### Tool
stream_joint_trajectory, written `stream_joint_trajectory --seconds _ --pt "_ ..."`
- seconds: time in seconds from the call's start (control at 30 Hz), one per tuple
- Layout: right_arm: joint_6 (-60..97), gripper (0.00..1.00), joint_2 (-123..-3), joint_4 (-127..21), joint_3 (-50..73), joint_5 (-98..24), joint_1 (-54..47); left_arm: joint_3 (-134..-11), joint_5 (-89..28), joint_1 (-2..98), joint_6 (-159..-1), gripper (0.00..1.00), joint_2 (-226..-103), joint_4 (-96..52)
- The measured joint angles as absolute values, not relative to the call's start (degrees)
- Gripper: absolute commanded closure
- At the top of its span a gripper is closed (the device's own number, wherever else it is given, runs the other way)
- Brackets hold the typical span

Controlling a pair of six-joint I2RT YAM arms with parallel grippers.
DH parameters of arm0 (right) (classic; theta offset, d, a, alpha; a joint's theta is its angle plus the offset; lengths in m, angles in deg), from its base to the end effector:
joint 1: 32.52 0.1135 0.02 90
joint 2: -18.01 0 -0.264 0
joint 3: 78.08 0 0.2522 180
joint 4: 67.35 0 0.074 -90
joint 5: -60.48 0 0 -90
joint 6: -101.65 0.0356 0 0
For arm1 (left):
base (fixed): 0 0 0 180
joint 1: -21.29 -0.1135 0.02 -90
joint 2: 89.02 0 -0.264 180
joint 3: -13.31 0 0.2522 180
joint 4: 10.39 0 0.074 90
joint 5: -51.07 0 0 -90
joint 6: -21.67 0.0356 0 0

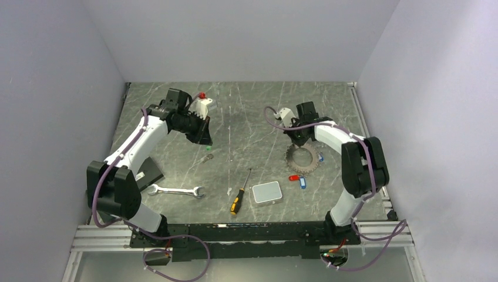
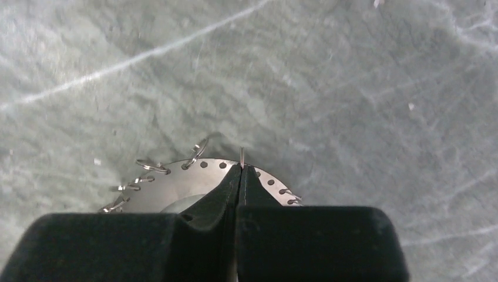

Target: Remove the keys from the keyring

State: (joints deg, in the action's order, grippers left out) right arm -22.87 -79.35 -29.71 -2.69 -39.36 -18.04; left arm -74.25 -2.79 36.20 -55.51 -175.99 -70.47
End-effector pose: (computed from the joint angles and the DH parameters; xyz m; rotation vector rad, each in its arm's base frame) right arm 0.3305 0.0916 0.1869 -1.1287 2.3308 0.0971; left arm 0.2945 -0.1002 0.2912 0.8164 2.3778 -0.8293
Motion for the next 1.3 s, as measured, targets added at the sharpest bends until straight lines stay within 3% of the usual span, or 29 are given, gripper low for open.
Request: stream_joint_trajectory --seconds 0.1,0.13,0.2,0.3,0.47,0.6,0.93,1.3 --pt "-20.66 1.0 -82.5 -31.83 -1.01 -40.72 -18.24 -73.77 -2.84 36.2 -55.36 1.0 -175.84 -70.41" --pt "-19.83 0.95 -83.16 -32.4 -0.64 -41.09 -18.24 -73.66 -2.84 36.2 -55.29 1.0 -175.84 -70.41" --pt "-18.15 0.72 -84.29 -33.1 0.39 -42.14 -18.24 -73.4 -2.84 36.2 -54.94 1.0 -175.84 -70.34" --pt "-15.9 0.48 -85.39 -33.12 2.66 -43.76 -18.35 -72.66 -2.9 36.2 -54.09 1.0 -175.93 -70.3" --pt "-13.08 0.24 -83.05 -32.34 3.36 -46.77 -19.73 -71.65 -3.32 36.2 -52.78 1.0 -177.5 -70.52" --pt "-10.98 0.12 -76.42 -30.33 3.32 -49.75 -21.8 -71.04 -4.78 36.25 -51.49 1.0 -179.6 -70.63" --pt "-4.99 0.05 -54.7 -32.95 -5.79 -56.76 -23.35 -71.08 -10.03 41.62 -51.27 1.0 -187.12 -69.84" --pt "-0.09 0.02 -54.37 -36.69 -12.66 -59.8 -25.04 -77.05 -15.69 47.77 -54.42 1.0 -198.4 -68.64"
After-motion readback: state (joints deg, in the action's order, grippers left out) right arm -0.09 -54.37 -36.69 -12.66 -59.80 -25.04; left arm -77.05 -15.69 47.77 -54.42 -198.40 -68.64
